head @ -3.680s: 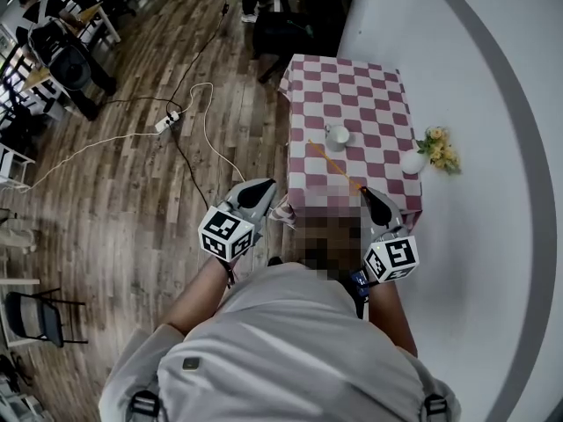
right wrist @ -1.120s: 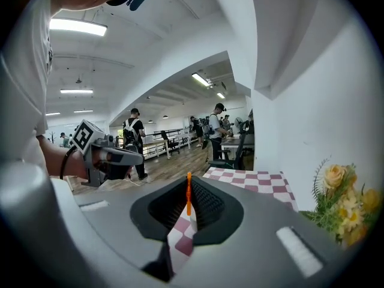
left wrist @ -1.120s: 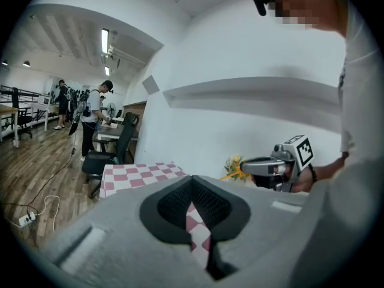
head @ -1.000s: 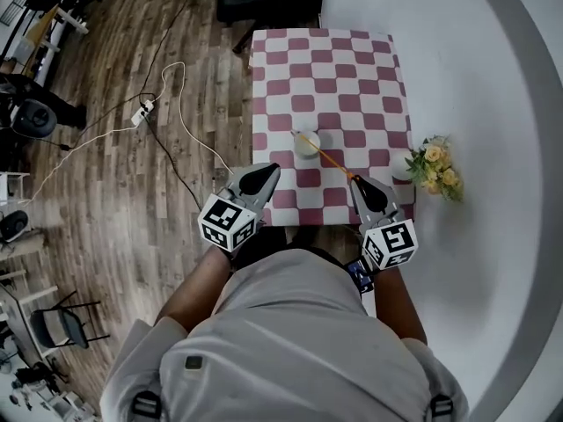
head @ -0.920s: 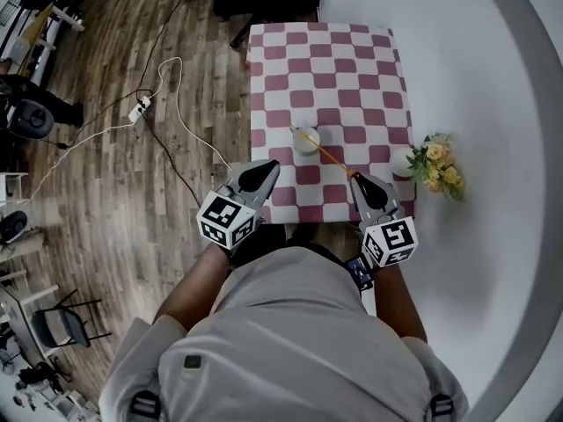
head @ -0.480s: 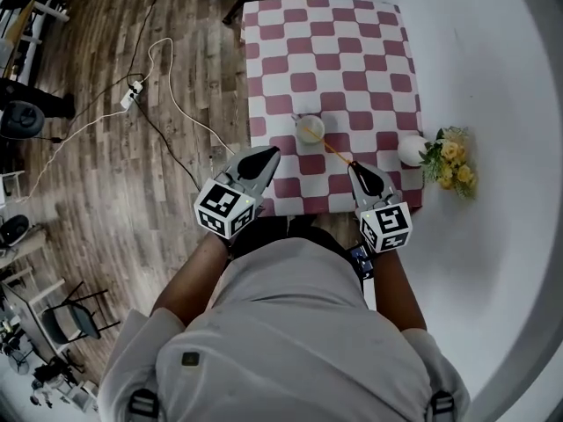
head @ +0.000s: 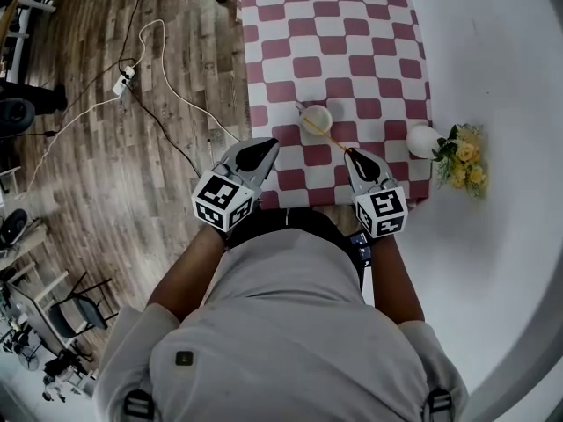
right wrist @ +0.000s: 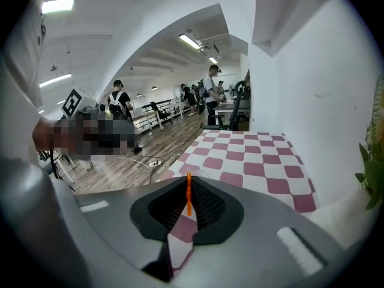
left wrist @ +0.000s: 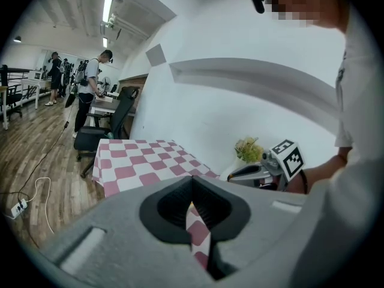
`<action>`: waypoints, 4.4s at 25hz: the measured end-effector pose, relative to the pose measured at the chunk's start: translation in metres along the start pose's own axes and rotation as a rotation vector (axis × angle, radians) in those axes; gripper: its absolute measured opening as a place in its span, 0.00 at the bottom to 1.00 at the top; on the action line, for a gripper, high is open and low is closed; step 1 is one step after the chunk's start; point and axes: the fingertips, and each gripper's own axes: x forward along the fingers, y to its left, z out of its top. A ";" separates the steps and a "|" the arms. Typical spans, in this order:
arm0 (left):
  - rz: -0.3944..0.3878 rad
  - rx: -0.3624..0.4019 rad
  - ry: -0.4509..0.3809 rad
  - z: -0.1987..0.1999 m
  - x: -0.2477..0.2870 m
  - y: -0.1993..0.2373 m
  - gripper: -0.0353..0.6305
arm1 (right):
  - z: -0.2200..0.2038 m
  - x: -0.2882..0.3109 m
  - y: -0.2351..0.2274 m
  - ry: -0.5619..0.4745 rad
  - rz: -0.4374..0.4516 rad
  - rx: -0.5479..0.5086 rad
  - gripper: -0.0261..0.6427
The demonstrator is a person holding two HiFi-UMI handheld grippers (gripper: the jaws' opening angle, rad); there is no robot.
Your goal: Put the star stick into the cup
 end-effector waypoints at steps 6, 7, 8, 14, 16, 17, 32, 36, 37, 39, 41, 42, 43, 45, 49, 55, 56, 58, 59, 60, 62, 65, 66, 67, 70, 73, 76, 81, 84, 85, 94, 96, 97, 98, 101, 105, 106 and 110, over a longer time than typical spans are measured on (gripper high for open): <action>-0.015 -0.005 0.017 -0.003 0.001 0.008 0.06 | 0.003 0.007 -0.004 -0.002 -0.033 0.017 0.16; -0.016 -0.004 0.017 -0.003 0.001 0.008 0.06 | 0.005 0.006 -0.005 -0.005 -0.037 0.016 0.17; -0.017 -0.005 0.017 -0.003 0.001 0.009 0.06 | 0.006 0.005 -0.006 -0.009 -0.038 0.013 0.18; -0.017 -0.001 0.003 0.002 0.001 0.001 0.06 | 0.015 -0.011 -0.012 -0.034 -0.050 -0.001 0.19; -0.012 0.003 -0.005 0.004 0.000 -0.003 0.06 | 0.018 -0.017 -0.012 -0.047 -0.049 -0.007 0.19; -0.009 0.006 -0.010 0.005 -0.001 -0.006 0.06 | 0.019 -0.020 -0.012 -0.053 -0.046 -0.010 0.19; 0.029 0.052 -0.095 0.015 -0.018 -0.073 0.06 | 0.037 -0.070 0.016 -0.134 0.058 -0.144 0.18; 0.048 0.076 -0.139 0.028 -0.022 -0.089 0.06 | 0.050 -0.080 0.028 -0.173 0.088 -0.178 0.14; 0.052 0.084 -0.152 0.033 -0.024 -0.092 0.06 | 0.054 -0.083 0.032 -0.184 0.094 -0.190 0.13; 0.063 0.101 -0.176 0.042 -0.029 -0.099 0.06 | 0.065 -0.090 0.038 -0.212 0.105 -0.210 0.12; 0.075 0.115 -0.196 0.050 -0.035 -0.106 0.06 | 0.075 -0.099 0.044 -0.243 0.116 -0.227 0.11; 0.082 0.122 -0.206 0.054 -0.038 -0.109 0.06 | 0.080 -0.103 0.047 -0.258 0.121 -0.236 0.10; 0.088 0.128 -0.216 0.058 -0.042 -0.112 0.06 | 0.085 -0.107 0.051 -0.273 0.126 -0.245 0.09; 0.096 0.140 -0.233 0.063 -0.049 -0.119 0.06 | 0.093 -0.115 0.059 -0.300 0.138 -0.262 0.07; 0.102 0.171 -0.263 0.072 -0.062 -0.136 0.06 | 0.102 -0.127 0.077 -0.341 0.167 -0.298 0.05; 0.148 0.176 -0.284 0.066 -0.088 -0.148 0.06 | 0.103 -0.141 0.099 -0.379 0.204 -0.333 0.05; 0.156 0.174 -0.283 0.063 -0.093 -0.148 0.06 | 0.102 -0.141 0.102 -0.380 0.209 -0.335 0.05; 0.169 0.171 -0.283 0.059 -0.101 -0.148 0.06 | 0.100 -0.141 0.107 -0.384 0.217 -0.339 0.05; 0.174 0.172 -0.286 0.058 -0.105 -0.147 0.06 | 0.100 -0.142 0.110 -0.389 0.219 -0.341 0.05; 0.177 0.174 -0.288 0.058 -0.108 -0.146 0.06 | 0.102 -0.142 0.114 -0.395 0.220 -0.342 0.05; 0.179 0.176 -0.295 0.059 -0.116 -0.144 0.06 | 0.104 -0.144 0.121 -0.407 0.221 -0.348 0.05; 0.171 0.181 -0.307 0.060 -0.128 -0.141 0.06 | 0.106 -0.144 0.132 -0.413 0.214 -0.357 0.05; 0.165 0.183 -0.309 0.059 -0.131 -0.139 0.06 | 0.107 -0.143 0.135 -0.413 0.208 -0.358 0.05; 0.159 0.184 -0.309 0.058 -0.136 -0.137 0.06 | 0.107 -0.142 0.140 -0.413 0.202 -0.356 0.05; 0.142 0.178 -0.307 0.054 -0.152 -0.129 0.06 | 0.110 -0.140 0.159 -0.412 0.185 -0.349 0.05; 0.118 0.166 -0.311 0.053 -0.173 -0.122 0.06 | 0.110 -0.135 0.184 -0.405 0.182 -0.352 0.05; 0.100 0.168 -0.308 0.048 -0.196 -0.115 0.06 | 0.110 -0.128 0.211 -0.398 0.175 -0.351 0.05; 0.062 0.173 -0.296 0.032 -0.228 -0.107 0.06 | 0.099 -0.123 0.251 -0.381 0.152 -0.339 0.05; 0.030 0.165 -0.293 0.023 -0.242 -0.105 0.06 | 0.090 -0.123 0.269 -0.370 0.126 -0.325 0.05; 0.016 0.160 -0.290 0.019 -0.245 -0.105 0.06 | 0.087 -0.123 0.273 -0.367 0.115 -0.319 0.05; -0.068 0.153 -0.278 -0.003 -0.253 -0.116 0.06 | 0.057 -0.140 0.291 -0.349 0.057 -0.297 0.05; -0.075 0.164 -0.281 -0.002 -0.251 -0.125 0.06 | 0.057 -0.148 0.285 -0.358 0.045 -0.303 0.05; -0.077 0.170 -0.283 -0.002 -0.250 -0.130 0.06 | 0.056 -0.153 0.282 -0.365 0.040 -0.304 0.05; -0.077 0.175 -0.285 -0.003 -0.249 -0.136 0.06 | 0.055 -0.159 0.278 -0.371 0.039 -0.303 0.05; -0.064 0.182 -0.293 -0.005 -0.246 -0.153 0.06 | 0.045 -0.174 0.266 -0.376 0.052 -0.283 0.05; -0.030 0.179 -0.312 -0.003 -0.240 -0.172 0.06 | 0.035 -0.196 0.249 -0.377 0.076 -0.277 0.05; -0.018 0.178 -0.315 -0.003 -0.238 -0.176 0.06 | 0.033 -0.202 0.245 -0.379 0.081 -0.278 0.05; 0.025 0.171 -0.306 -0.012 -0.231 -0.197 0.06 | 0.018 -0.228 0.226 -0.382 0.099 -0.274 0.05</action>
